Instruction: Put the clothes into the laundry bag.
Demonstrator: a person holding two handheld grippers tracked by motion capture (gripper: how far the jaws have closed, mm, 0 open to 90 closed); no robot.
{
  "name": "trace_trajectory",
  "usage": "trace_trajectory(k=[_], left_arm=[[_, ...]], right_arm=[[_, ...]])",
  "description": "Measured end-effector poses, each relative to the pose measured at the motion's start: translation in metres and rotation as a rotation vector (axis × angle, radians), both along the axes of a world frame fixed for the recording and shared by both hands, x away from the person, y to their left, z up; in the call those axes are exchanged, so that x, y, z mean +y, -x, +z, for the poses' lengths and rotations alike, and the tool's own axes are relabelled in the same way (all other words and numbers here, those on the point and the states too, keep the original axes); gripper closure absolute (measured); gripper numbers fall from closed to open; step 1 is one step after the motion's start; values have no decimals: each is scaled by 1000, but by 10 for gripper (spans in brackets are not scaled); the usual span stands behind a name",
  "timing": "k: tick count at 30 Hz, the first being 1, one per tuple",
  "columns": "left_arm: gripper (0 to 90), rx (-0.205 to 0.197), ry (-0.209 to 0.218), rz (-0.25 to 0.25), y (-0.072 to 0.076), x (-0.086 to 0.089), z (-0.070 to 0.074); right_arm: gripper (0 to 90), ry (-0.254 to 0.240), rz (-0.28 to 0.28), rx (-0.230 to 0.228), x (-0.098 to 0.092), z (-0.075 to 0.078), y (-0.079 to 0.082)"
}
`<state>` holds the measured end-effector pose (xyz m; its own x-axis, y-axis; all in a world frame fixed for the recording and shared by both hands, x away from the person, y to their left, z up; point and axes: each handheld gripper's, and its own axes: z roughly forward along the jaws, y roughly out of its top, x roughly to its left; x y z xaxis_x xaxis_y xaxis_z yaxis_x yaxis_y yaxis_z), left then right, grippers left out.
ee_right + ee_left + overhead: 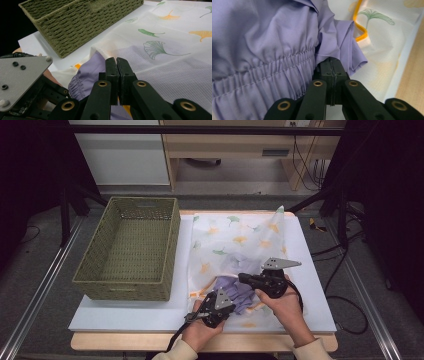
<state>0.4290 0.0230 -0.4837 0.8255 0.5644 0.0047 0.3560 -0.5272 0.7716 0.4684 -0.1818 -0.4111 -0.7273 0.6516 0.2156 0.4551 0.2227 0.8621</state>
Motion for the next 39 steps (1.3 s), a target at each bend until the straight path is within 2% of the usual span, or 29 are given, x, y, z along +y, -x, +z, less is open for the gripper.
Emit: trace_trajectory(k=[8,10,15,24,33,39], left_arm=[[900,6,-1,28,-15,-3,2],[900,16,12,36,-19,-3,3],[900,23,5,44,-24,-7,2],[900,3,3,72,-30,-14,3],[900,5,16,102,-38,-16,1],[900,-2,7,112,-44,-20,2]], right_arm=[[888,5,-2,0,0,0,0],[888,8,-3,0,0,0,0],[888,11,-10,6,-1,-1,-1],[889,20,-32,11,-3,-2,-2],[889,40,-52,29,-5,-5,-4],[889,52,-57,44,-5,-6,-4]])
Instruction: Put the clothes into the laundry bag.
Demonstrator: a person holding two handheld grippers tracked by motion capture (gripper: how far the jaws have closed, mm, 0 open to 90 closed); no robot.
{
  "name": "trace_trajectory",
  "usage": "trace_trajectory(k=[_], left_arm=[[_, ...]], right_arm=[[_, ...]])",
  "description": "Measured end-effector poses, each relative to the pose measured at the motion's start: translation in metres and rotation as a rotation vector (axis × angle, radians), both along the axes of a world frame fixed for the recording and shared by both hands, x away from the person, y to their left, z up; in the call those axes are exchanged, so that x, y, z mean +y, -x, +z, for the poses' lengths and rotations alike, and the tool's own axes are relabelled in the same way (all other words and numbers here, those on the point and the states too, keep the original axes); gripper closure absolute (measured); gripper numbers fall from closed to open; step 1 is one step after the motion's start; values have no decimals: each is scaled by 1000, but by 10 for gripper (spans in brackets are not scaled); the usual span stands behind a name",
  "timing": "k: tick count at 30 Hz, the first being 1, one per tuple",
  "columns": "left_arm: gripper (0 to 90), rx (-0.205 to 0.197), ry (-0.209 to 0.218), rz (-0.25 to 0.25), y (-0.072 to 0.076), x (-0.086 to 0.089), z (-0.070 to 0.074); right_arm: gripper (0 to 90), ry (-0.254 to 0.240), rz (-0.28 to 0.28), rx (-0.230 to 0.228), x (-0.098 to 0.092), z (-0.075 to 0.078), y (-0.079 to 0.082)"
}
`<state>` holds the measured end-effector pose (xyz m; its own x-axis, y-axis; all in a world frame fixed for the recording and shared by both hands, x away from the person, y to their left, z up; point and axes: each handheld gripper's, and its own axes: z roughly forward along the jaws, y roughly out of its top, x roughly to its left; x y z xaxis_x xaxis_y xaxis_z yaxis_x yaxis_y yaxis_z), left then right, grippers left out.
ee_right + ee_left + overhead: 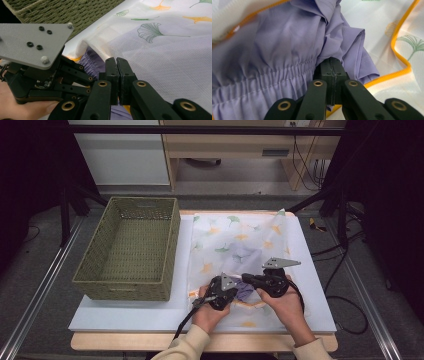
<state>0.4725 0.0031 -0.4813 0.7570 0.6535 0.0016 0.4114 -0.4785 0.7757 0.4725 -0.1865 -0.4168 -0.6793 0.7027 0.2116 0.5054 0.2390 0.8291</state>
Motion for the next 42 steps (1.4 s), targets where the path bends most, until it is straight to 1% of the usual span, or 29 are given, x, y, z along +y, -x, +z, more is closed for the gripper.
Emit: trace_trajectory(k=[3,5,9,13,16,21,27,33,36,39,42], left_arm=[[900,-21,-10,23,-2,-1,0],[900,-14,-2,31,-5,-2,-1],[900,-8,9,37,-8,-4,-1],[900,-11,11,40,-12,-4,-1],[900,-12,8,42,-14,-5,-1],[900,-14,11,50,-17,-7,-1],[900,-18,16,56,-21,-8,0],[900,-17,18,66,-27,-10,0],[900,-19,25,68,-29,-11,0],[900,-19,21,69,-30,-12,1],[900,-21,26,74,-32,-12,0]], right_arm=[[889,6,-3,7,-1,0,-1],[889,17,-3,11,-2,-1,-1],[889,21,-3,14,-3,-2,-2],[888,10,-9,17,-4,-2,-2],[889,1,-14,29,-5,-2,-3],[889,9,-11,23,-5,-2,-2],[889,3,-24,27,-7,-2,-3],[889,5,-21,18,-9,-2,-3],[889,-2,-28,24,-10,-2,-3],[889,1,-27,17,-11,-2,-4],[889,-4,-30,22,-12,-2,-3]])
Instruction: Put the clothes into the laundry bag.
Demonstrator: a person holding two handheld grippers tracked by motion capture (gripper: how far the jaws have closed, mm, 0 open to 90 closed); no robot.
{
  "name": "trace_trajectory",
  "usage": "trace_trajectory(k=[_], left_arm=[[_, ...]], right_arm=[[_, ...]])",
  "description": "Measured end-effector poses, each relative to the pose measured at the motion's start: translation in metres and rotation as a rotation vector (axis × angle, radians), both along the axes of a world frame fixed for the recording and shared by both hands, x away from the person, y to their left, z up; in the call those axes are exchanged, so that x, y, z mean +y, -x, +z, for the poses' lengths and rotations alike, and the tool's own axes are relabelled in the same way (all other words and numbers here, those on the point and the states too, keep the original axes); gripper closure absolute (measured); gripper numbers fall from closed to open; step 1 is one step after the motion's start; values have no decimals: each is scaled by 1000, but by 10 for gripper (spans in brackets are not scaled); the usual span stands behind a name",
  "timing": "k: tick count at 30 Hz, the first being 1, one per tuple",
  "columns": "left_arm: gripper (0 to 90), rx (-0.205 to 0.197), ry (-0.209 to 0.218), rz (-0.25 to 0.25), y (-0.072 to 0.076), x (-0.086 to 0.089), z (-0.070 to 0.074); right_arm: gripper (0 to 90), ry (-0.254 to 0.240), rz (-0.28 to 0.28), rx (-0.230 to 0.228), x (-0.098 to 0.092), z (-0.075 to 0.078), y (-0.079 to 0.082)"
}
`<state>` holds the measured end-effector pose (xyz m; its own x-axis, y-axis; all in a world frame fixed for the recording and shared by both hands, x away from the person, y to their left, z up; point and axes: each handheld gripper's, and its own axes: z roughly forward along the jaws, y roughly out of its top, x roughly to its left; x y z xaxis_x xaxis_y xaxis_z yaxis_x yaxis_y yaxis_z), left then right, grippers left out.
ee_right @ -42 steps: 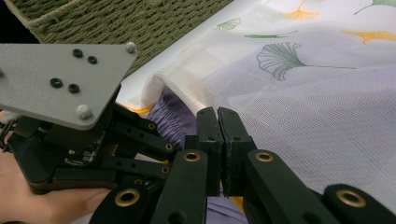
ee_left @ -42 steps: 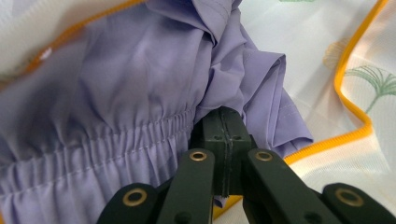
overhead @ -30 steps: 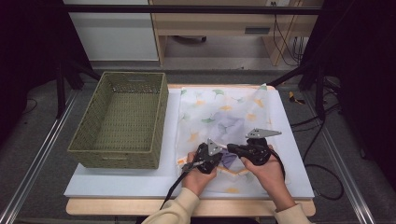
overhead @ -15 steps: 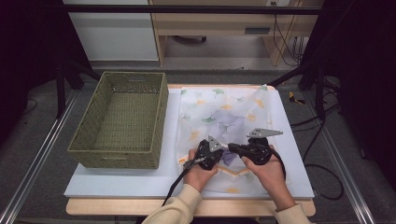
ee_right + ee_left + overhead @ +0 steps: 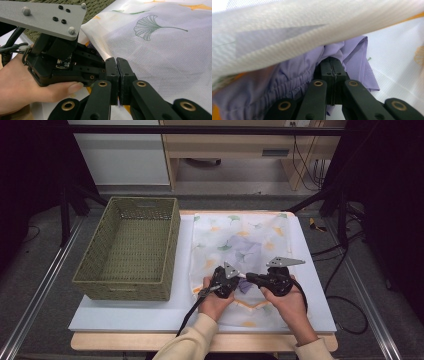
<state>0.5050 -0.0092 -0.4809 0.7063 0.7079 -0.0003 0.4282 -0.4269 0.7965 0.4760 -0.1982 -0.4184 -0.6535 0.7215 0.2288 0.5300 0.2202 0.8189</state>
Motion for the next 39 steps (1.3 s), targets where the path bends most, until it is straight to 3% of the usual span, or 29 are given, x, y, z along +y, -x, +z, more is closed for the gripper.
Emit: trace_trajectory(k=[39], left_arm=[[900,-7,-17,22,-19,-9,2]], right_arm=[[889,-14,-20,0,-3,1,-3]])
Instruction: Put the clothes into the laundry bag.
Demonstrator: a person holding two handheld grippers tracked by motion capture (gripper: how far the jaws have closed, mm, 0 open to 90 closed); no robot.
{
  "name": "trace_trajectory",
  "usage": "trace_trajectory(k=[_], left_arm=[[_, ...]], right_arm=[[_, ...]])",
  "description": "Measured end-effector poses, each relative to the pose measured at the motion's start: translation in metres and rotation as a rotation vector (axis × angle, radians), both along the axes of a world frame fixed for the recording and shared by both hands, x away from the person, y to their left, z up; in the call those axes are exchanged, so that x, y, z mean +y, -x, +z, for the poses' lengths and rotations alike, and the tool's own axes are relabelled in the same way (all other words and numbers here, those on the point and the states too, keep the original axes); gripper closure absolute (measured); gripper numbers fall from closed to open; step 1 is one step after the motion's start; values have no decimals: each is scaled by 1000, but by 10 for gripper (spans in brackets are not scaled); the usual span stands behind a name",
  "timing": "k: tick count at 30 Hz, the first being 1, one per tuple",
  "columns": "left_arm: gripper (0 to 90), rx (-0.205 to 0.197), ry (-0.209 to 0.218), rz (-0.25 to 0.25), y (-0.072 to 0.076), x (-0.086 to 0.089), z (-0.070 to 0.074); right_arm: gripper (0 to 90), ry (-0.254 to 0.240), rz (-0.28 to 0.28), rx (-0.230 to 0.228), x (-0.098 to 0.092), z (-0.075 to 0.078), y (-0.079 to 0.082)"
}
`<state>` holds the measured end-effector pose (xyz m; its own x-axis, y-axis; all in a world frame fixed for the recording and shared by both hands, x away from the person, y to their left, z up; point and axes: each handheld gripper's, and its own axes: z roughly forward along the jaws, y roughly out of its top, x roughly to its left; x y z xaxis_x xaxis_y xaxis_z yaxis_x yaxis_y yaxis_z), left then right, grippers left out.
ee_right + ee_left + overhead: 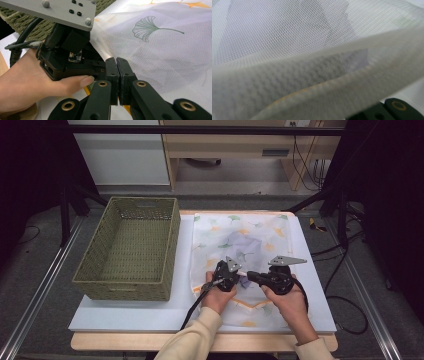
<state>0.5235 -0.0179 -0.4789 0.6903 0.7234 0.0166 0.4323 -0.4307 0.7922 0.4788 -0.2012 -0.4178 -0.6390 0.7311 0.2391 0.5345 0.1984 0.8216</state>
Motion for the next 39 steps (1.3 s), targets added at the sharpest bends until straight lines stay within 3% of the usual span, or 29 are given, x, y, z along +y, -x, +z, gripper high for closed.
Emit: trace_trajectory(k=[39], left_arm=[[900,-22,3,51,-17,-6,-1]], right_arm=[[890,-13,-8,12,1,-4,-10]])
